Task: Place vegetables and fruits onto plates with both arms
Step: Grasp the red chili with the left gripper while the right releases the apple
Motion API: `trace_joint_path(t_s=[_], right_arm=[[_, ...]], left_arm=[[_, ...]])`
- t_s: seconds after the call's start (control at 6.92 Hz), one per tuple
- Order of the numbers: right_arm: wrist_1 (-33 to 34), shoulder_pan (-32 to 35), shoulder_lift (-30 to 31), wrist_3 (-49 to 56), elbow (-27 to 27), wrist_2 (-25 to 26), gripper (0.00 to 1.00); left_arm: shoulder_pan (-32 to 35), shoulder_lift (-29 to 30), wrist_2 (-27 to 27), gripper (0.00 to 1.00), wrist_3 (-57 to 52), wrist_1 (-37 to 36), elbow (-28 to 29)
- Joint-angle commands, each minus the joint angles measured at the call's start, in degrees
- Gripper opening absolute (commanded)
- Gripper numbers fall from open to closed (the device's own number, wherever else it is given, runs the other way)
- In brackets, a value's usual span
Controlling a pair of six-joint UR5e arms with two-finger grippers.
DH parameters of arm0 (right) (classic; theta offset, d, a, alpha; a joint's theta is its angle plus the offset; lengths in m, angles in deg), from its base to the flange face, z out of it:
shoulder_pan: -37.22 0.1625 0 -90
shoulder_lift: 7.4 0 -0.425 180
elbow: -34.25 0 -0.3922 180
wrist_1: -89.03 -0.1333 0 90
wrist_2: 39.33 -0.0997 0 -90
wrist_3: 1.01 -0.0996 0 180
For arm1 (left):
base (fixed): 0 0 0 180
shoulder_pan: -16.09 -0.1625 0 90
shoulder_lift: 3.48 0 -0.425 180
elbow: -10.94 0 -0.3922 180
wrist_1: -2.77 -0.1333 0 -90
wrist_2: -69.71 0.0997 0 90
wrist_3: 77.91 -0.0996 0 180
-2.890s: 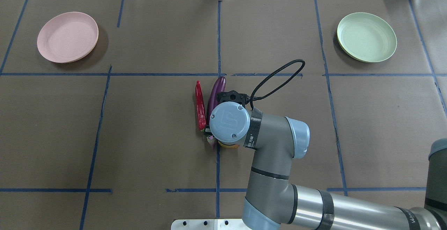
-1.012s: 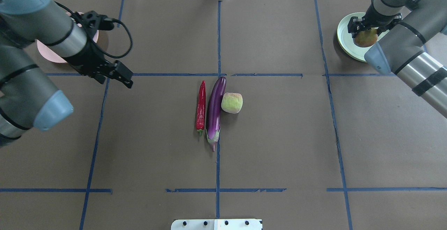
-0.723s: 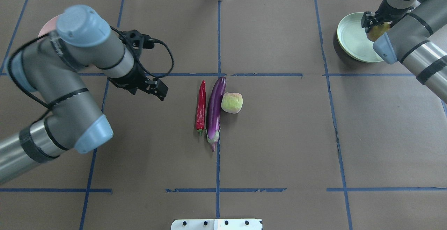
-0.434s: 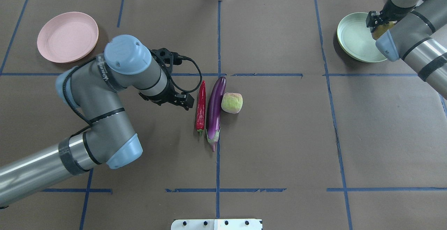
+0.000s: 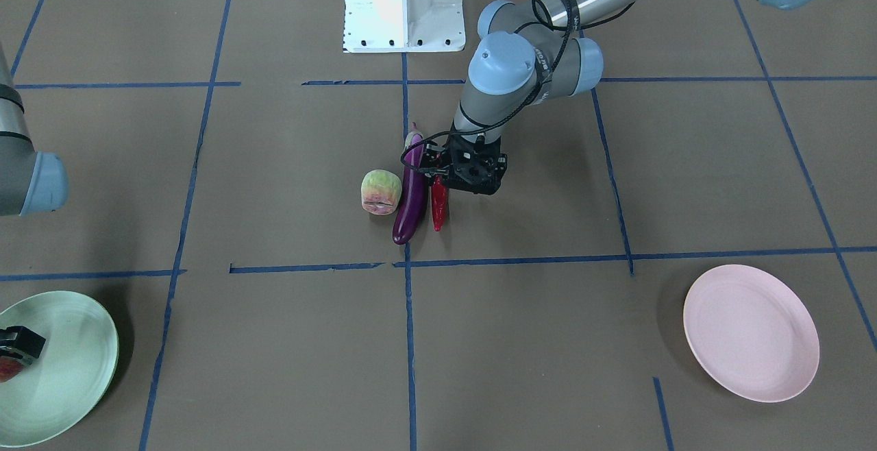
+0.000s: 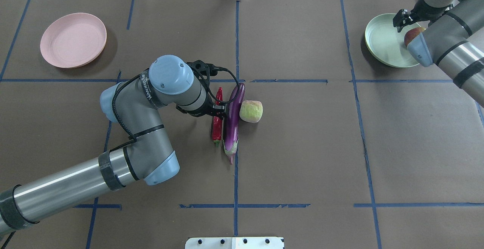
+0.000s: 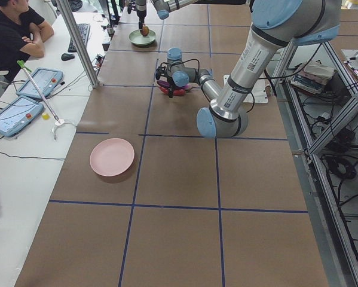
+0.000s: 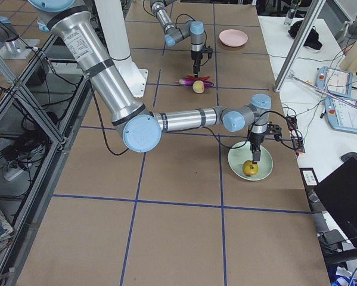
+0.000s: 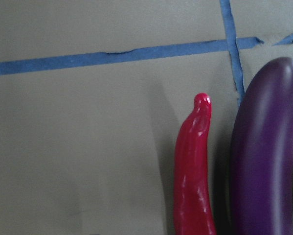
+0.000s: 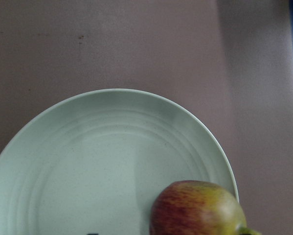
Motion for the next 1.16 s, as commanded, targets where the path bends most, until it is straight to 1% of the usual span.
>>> trace_joint_path(t_s=[0.0, 0.29, 0.43, 0.58, 0.72, 0.87, 1.01], right_arm=[[-0.66, -0.02, -0.02, -0.12, 0.08, -0.23, 1.0], [-0.66, -0.03, 0.07, -0.12, 0.26, -0.41, 1.0], [-0.66, -0.03, -0.02, -0.12, 0.26, -0.41, 1.0], [-0.66, -0.03, -0.02, -0.12, 0.35, -0.41, 1.0], [-0.66, 0.06, -0.02, -0.21, 0.61, -0.5, 1.0], [-0.57, 0.06, -0.2, -0.47, 3.22, -2.41, 1.0], [-0.31, 0.32, 0.06, -1.6, 6.47, -6.96, 1.0]], left_arm=[[-0.47, 2.47, 0.34, 0.65, 0.26, 0.33, 3.17], [-0.48, 2.31, 0.25, 0.16, 0.17, 0.25, 3.18], [-0.74, 2.04, 0.25, 0.1, -0.01, 0.16, 3.27], [-0.74, 2.04, 0.34, 0.09, 0.08, -0.02, 3.27], [-0.74, 2.04, 0.34, 0.04, 0.25, -0.02, 3.1], [0.48, 2.04, 0.34, 0.02, 0.34, -0.02, 2.14], [4.23, 1.26, 0.25, 0.02, 0.43, -0.11, -1.0]])
